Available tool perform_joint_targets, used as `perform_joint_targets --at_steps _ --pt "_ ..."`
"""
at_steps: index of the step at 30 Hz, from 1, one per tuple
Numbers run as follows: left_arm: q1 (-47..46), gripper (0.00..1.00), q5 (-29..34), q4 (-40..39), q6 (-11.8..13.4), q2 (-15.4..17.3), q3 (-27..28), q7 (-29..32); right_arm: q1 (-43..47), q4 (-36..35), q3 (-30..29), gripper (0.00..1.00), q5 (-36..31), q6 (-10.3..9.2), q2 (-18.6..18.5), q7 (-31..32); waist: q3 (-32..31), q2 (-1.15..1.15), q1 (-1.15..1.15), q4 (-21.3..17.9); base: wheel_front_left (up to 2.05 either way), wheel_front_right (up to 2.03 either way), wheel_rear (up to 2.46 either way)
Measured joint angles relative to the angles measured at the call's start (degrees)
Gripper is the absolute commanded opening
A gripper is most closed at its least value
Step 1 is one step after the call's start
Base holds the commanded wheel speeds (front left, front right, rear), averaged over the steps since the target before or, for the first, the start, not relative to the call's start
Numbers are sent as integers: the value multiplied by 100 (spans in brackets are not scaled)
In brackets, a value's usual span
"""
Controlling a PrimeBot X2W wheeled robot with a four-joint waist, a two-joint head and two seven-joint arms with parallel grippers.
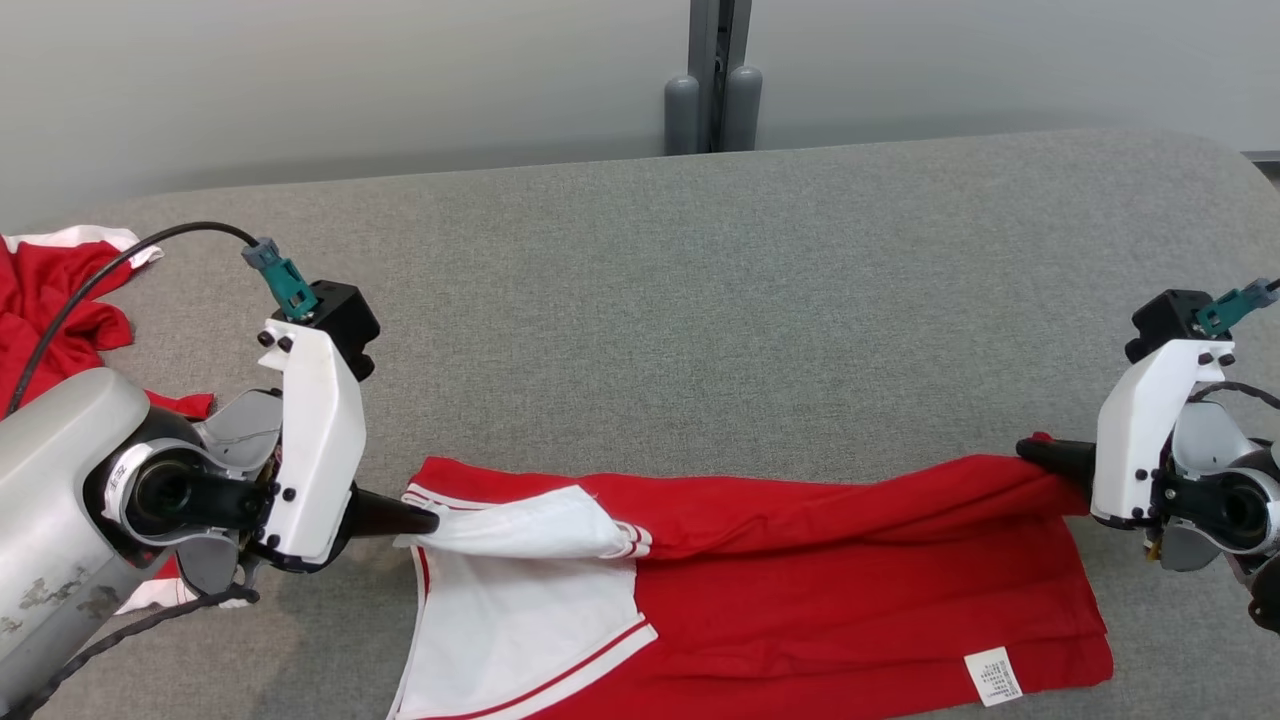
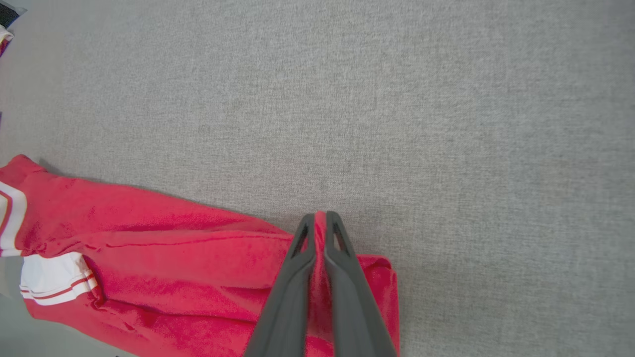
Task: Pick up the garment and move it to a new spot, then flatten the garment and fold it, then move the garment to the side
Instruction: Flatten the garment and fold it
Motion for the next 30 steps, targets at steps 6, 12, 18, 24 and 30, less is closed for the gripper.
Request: perform_joint_targets --at_steps 6,12,18,24,30 --pt "77 0 -130 -222 162 35 -32 108 5 -140 51 0 169 0 -198 697 -38 0 0 23 0 0 0" --pt "242 0 -299 -397 417 81 -92 259 10 -282 145 0 99 0 -371 1138 -35 0 0 16 0 0 0" --pt "300 0 -371 -588 521 104 -144 366 43 -335 237 0 68 0 -402 1406 -4 0 0 8 0 0 0" --pt "382 0 -370 -654 558 92 -230 445 42 -385 367 0 70 0 -405 1583 23 0 0 19 0 0 0" --pt "444 0 -368 -658 581 65 -268 448 12 -424 470 0 20 0 -458 1640 59 0 0 23 0 0 0"
